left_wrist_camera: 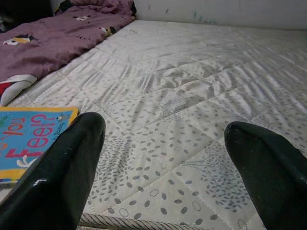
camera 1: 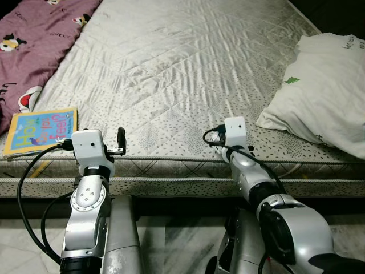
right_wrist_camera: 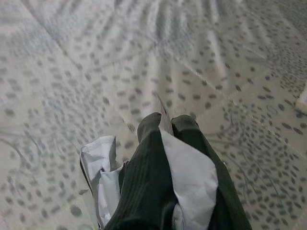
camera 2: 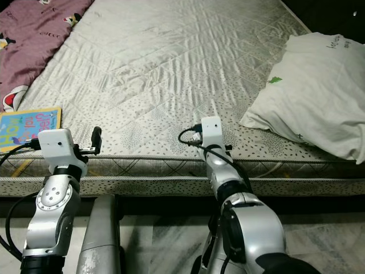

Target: Clean up the room

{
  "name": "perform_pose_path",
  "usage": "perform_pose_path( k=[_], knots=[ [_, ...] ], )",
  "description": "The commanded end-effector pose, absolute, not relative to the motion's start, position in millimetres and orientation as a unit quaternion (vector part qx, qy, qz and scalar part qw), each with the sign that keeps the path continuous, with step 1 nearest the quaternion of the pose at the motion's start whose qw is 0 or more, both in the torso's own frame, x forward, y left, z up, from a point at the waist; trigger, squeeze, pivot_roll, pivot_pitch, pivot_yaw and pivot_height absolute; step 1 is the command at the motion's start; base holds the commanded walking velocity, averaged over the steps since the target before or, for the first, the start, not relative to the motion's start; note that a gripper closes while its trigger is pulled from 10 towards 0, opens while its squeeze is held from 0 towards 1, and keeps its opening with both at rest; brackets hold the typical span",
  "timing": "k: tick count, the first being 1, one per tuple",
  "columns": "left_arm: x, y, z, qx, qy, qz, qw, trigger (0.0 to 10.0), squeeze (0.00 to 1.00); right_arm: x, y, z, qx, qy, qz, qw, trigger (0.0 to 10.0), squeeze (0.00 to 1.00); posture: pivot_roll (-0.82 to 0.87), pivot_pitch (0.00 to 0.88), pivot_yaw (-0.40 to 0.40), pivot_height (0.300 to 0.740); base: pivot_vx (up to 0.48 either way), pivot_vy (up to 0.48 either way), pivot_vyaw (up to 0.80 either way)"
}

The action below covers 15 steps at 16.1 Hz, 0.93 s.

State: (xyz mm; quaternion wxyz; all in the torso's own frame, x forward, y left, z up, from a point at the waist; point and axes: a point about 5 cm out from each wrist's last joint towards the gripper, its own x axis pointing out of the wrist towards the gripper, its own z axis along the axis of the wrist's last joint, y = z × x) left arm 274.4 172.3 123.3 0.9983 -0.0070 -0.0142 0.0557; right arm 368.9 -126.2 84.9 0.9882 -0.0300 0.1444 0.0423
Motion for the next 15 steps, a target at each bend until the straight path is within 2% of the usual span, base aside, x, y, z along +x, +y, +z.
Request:
perform_pose_path(
  k=[1,6,8,9,12,15],
  knots=[
    [276.3,171.3,121.6,-0.007,-0.015,0.056,0.998,10.0,0.0,379.9,-130.8,105.7,-0.011,0.113,0.044,0.993,0.0,0.0,0.18,0.0,-0.035,0.507,0.0,0.0,0.0],
    [286.3,162.7,122.5,0.004,-0.022,0.045,0.999,10.0,0.0,386.7,-131.9,128.0,0.008,0.062,0.089,0.994,0.0,0.0,0.11,0.0,-0.011,0.507,0.0,0.0,0.0],
    [284.7,160.6,119.2,0.005,-0.016,0.041,0.999,10.0,0.0,366.4,-125.3,114.0,0.02,0.046,0.129,0.99,0.0,0.0,0.09,0.0,-0.005,0.507,0.0,0.0,0.0],
    [282.4,160.1,117.4,0.007,-0.015,0.04,0.999,10.0,0.0,346.0,-123.5,104.0,0.037,0.045,0.136,0.989,0.0,0.0,0.08,0.0,-0.003,0.507,0.0,0.0,0.0],
    [274.0,162.4,116.8,0.03,-0.023,0.038,0.999,10.0,0.0,310.4,-131.7,93.3,0.051,0.019,0.095,0.994,0.0,0.0,0.08,0.0,0.006,0.507,0.0,0.0,0.0],
    [261.4,178.5,115.5,0.036,-0.036,0.057,0.997,10.0,0.0,284.8,-164.3,94.7,0.036,-0.01,-0.012,0.999,0.0,0.0,0.05,0.0,0.024,0.507,0.0,0.0,0.0]
  ],
)
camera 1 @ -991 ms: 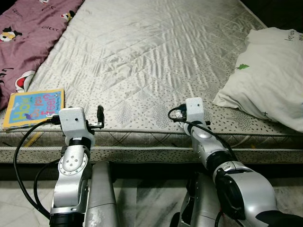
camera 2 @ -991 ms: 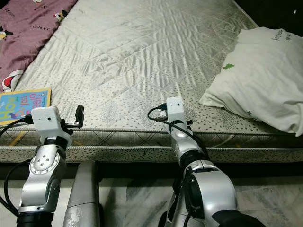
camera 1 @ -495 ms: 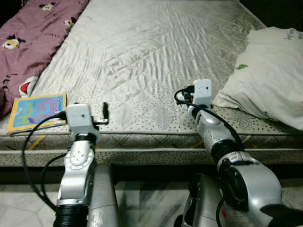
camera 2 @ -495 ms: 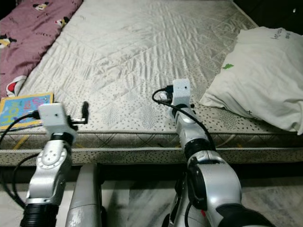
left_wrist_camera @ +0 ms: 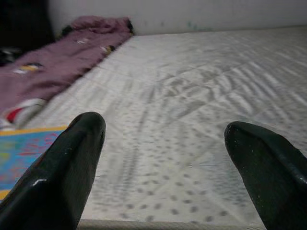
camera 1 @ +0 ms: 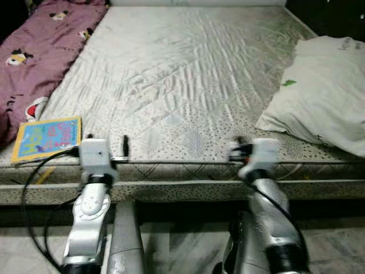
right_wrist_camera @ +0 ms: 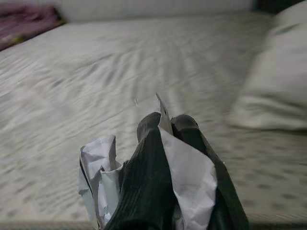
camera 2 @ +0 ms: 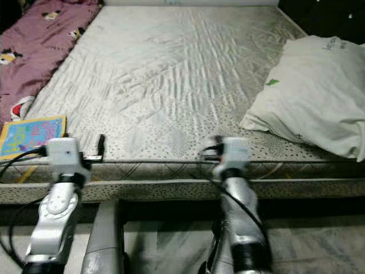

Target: Clean up the room

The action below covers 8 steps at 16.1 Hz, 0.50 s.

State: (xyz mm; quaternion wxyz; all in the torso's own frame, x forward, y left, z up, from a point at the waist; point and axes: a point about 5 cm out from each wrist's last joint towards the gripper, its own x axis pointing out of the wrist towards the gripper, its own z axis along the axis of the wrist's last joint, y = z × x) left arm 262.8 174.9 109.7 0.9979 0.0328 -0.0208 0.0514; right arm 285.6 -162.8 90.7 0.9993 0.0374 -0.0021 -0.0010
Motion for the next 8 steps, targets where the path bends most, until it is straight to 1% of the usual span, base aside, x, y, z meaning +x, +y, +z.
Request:
perform_pose_path(
  k=[1,2,3,4,5,8],
  knots=[
    [256.2,182.7,113.7,0.034,-0.034,0.067,0.997,10.0,0.0,275.9,-168.3,100.1,0.047,-0.011,-0.035,0.998,0.0,0.0,0.03,0.0,0.032,0.507,0.0,0.0,0.0],
    [253.0,183.4,112.2,0.033,-0.032,0.069,0.997,10.0,0.0,271.3,-167.2,104.2,0.046,-0.017,-0.033,0.998,0.0,0.0,0.02,0.0,0.039,0.507,0.0,0.0,0.0],
    [250.0,182.7,111.2,0.031,-0.029,0.068,0.997,10.0,0.0,267.1,-164.7,107.6,0.034,-0.024,-0.021,0.999,1.1,0.0,0.02,0.0,0.041,0.507,0.0,0.0,0.0],
    [247.7,179.0,111.3,0.025,-0.027,0.058,0.998,10.0,0.0,263.0,-163.2,107.8,0.039,-0.02,-0.018,0.999,4.4,0.0,0.02,0.0,0.042,0.507,0.0,0.0,0.0],
    [247.1,178.0,112.0,0.022,-0.028,0.056,0.998,10.0,0.0,262.6,-163.0,107.0,0.042,-0.016,-0.02,0.999,10.0,0.0,0.03,0.0,0.035,0.507,0.0,0.0,0.0],
    [245.1,175.8,113.9,0.02,-0.033,0.055,0.998,10.0,0.0,268.0,-158.4,117.2,0.044,-0.016,-0.004,0.999,10.0,0.0,0.03,0.0,0.018,0.507,0.0,0.0,0.0]
  ],
)
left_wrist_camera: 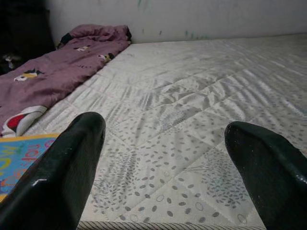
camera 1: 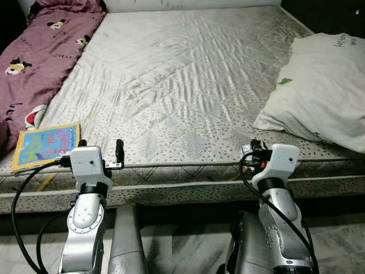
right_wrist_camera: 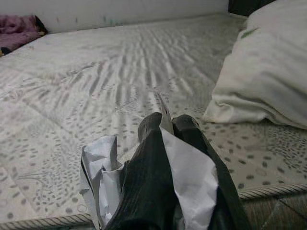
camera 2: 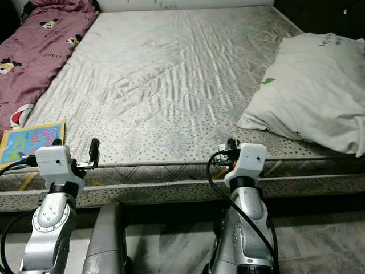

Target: Clean up the room

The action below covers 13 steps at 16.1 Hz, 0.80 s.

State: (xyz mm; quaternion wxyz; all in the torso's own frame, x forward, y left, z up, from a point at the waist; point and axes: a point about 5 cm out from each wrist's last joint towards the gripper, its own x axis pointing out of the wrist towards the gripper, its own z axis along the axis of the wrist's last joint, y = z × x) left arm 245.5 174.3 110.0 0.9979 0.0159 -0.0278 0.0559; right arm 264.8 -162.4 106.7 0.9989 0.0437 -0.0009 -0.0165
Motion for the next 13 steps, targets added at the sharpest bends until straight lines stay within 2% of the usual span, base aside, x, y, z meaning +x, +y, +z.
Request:
perform_pose_path(
  k=[1,8,13],
  knots=[
    [246.5,171.9,114.6,0.016,-0.032,0.045,0.998,10.0,0.0,269.0,-157.4,119.2,0.04,-0.018,0.001,0.999,10.0,0.0,0.03,0.0,0.014,0.507,0.0,0.0,0.0],
    [253.2,162.5,118.8,0.006,-0.036,0.019,0.999,10.0,0.0,271.9,-141.5,124.4,0.077,-0.025,0.026,0.996,10.0,0.0,0.02,0.0,0.039,0.507,0.0,0.0,0.0],
    [257.6,163.3,121.6,0.009,-0.037,0.013,0.999,10.0,0.0,276.1,-138.4,126.6,0.088,-0.025,0.034,0.995,10.0,0.0,0.02,0.0,0.034,0.567,0.0,0.0,0.0]
  ],
)
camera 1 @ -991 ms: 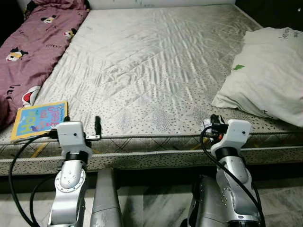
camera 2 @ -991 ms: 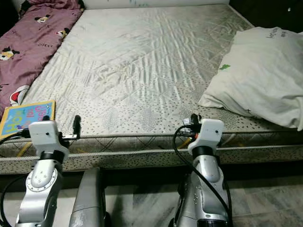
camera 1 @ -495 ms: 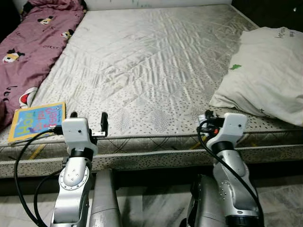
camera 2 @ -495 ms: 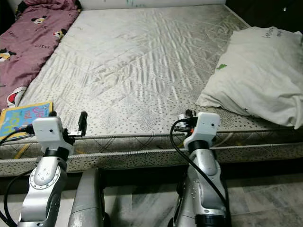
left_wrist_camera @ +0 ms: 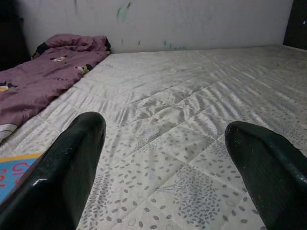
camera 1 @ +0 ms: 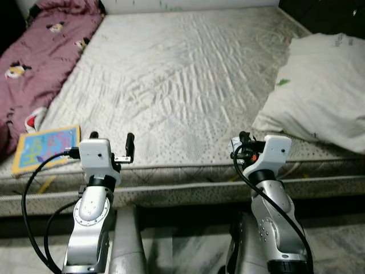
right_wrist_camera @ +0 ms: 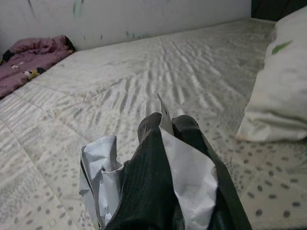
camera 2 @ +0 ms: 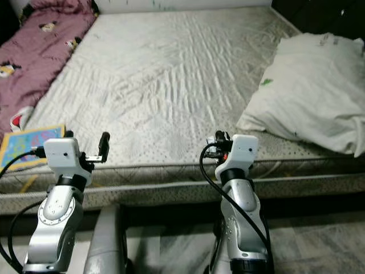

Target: Clean up the room

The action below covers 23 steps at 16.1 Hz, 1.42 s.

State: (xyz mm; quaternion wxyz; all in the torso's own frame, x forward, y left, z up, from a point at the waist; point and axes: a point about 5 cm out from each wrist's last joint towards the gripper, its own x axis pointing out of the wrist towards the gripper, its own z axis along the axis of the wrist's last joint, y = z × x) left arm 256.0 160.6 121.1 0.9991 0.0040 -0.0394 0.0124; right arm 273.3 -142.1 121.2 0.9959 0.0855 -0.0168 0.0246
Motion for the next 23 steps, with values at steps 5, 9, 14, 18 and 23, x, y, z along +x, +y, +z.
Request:
perform_pose_path(
  k=[5,9,14,18,23],
  knots=[
    [263.5,160.7,125.3,0.01,-0.044,0.006,0.999,10.0,0.0,278.4,-138.4,125.9,0.086,-0.024,0.031,0.996,10.0,0.0,0.02,0.0,0.035,0.632,0.0,0.0,0.0],
    [265.9,160.2,126.1,0.01,-0.046,0.006,0.999,10.0,0.0,280.1,-140.6,126.7,0.084,-0.024,0.028,0.996,10.0,0.0,0.02,0.0,0.034,0.672,0.0,0.0,0.0],
    [270.2,158.8,127.2,0.019,-0.048,0.013,0.999,10.0,0.0,283.1,-141.3,127.1,0.078,-0.025,0.027,0.996,10.0,0.0,0.03,0.0,0.031,0.727,0.0,0.0,0.0],
    [271.8,159.0,126.3,0.026,-0.046,0.019,0.998,10.0,0.0,282.6,-140.2,122.2,0.07,-0.014,0.027,0.997,10.0,0.0,0.03,0.0,0.027,0.74,0.0,0.0,0.0],
    [272.5,157.1,122.2,0.021,-0.037,0.007,0.999,10.0,0.0,284.3,-143.2,110.0,0.035,0.013,0.011,0.999,10.0,0.0,0.03,0.0,0.026,0.74,0.0,0.0,0.0]
  ],
)
